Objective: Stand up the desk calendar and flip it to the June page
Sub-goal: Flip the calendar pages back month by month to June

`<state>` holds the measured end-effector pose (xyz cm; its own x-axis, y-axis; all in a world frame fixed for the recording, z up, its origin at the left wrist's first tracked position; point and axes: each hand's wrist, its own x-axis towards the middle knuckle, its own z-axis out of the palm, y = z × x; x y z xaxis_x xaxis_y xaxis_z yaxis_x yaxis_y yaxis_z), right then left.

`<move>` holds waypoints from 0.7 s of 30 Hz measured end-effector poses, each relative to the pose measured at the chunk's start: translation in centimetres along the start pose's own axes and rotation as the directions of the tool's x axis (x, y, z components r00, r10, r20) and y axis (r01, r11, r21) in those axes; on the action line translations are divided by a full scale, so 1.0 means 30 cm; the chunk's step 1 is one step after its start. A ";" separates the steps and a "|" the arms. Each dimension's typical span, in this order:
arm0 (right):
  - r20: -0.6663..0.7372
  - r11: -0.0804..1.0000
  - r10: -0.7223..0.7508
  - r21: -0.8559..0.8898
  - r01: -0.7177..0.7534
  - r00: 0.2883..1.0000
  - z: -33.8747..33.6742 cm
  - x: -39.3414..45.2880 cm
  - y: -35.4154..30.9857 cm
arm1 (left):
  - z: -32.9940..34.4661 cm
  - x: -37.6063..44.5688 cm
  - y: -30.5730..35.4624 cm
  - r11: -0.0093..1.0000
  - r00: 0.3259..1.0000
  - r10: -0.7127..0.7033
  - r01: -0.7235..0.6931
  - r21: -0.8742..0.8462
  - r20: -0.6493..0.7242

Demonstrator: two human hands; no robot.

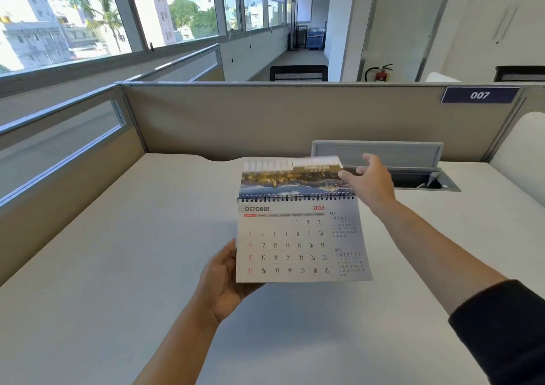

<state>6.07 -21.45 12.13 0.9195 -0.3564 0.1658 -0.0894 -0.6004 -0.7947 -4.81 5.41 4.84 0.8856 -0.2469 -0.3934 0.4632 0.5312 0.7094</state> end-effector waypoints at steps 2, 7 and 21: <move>-0.003 0.999 0.004 0.041 -0.004 1.000 -0.001 -0.039 0.021 | -0.003 -0.005 0.003 1.000 1.000 0.014 -0.013 0.012 -0.010; 0.093 0.943 0.253 0.200 -0.267 0.963 -0.021 -0.230 0.164 | -0.005 -0.014 0.003 0.968 0.992 0.129 -0.123 0.219 -0.012; 0.512 0.519 0.194 0.670 -0.531 0.837 -0.051 -0.473 0.251 | 0.095 -0.037 -0.059 -0.406 0.774 0.505 -0.176 0.897 0.381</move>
<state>-8.23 -22.02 4.68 0.9479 -0.0481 -0.3149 -0.2781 0.3573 -0.8916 -6.51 2.43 5.71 0.9327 -0.2315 0.2765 -0.3136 -0.8991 0.3052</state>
